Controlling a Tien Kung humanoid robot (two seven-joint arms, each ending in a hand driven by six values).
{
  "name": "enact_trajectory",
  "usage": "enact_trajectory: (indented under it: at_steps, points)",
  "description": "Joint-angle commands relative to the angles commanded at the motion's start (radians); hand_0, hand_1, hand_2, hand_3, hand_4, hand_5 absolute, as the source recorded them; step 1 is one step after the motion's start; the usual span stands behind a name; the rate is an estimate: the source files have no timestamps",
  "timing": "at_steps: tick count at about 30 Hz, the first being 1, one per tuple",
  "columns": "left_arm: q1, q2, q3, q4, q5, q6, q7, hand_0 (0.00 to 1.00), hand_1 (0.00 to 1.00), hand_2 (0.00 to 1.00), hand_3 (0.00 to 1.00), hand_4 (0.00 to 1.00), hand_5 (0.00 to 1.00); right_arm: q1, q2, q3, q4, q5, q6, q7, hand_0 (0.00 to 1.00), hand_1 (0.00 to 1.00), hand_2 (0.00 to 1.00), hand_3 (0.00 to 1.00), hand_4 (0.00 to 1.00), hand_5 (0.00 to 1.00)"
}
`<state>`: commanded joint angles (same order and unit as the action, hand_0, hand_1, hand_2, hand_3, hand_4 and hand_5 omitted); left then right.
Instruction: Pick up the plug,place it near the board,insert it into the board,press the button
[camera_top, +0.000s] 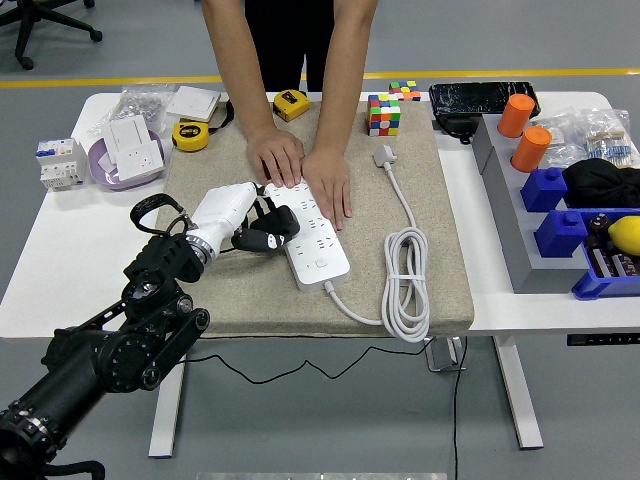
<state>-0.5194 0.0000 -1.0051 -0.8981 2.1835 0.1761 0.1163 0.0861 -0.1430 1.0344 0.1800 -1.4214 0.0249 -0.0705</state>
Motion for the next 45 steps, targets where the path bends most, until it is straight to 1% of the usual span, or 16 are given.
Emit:
enact_trajectory:
  at_steps: [10,23,33,36,40,45]
  points:
    - [0.007,0.0,-0.006,-0.009,-0.016,0.013,-0.016,0.32,0.259,0.391,0.449,0.662,0.204,-0.004,0.0,0.0,0.0,-0.001,0.0,-0.001,0.82,0.724,0.701,0.634,0.937,0.607]
    - [0.022,0.0,-0.021,-0.027,-0.091,0.028,-0.046,0.325,0.26,0.379,0.43,0.656,0.211,-0.006,0.001,-0.003,0.0,0.003,0.0,0.0,0.82,0.723,0.701,0.635,0.938,0.607]
    - [0.024,0.0,-0.015,-0.024,-0.091,0.023,-0.046,0.325,0.257,0.367,0.427,0.652,0.218,-0.007,0.001,-0.007,0.0,0.004,0.0,0.001,0.82,0.724,0.701,0.634,0.938,0.608]
    - [0.026,0.0,-0.014,-0.025,-0.096,0.029,-0.05,0.325,0.257,0.367,0.427,0.652,0.218,-0.007,0.001,-0.006,0.0,0.004,-0.001,0.001,0.82,0.724,0.701,0.634,0.938,0.608]
    - [0.033,0.0,-0.029,-0.037,-0.113,0.033,-0.054,0.326,0.256,0.357,0.413,0.642,0.225,-0.007,0.001,-0.002,0.0,0.002,-0.001,0.001,0.82,0.723,0.701,0.636,0.938,0.607]
    - [0.047,0.0,-0.07,-0.08,-0.137,0.032,-0.058,0.326,0.256,0.351,0.404,0.636,0.235,-0.007,0.003,0.003,0.0,0.0,0.0,0.0,0.82,0.723,0.701,0.635,0.938,0.607]
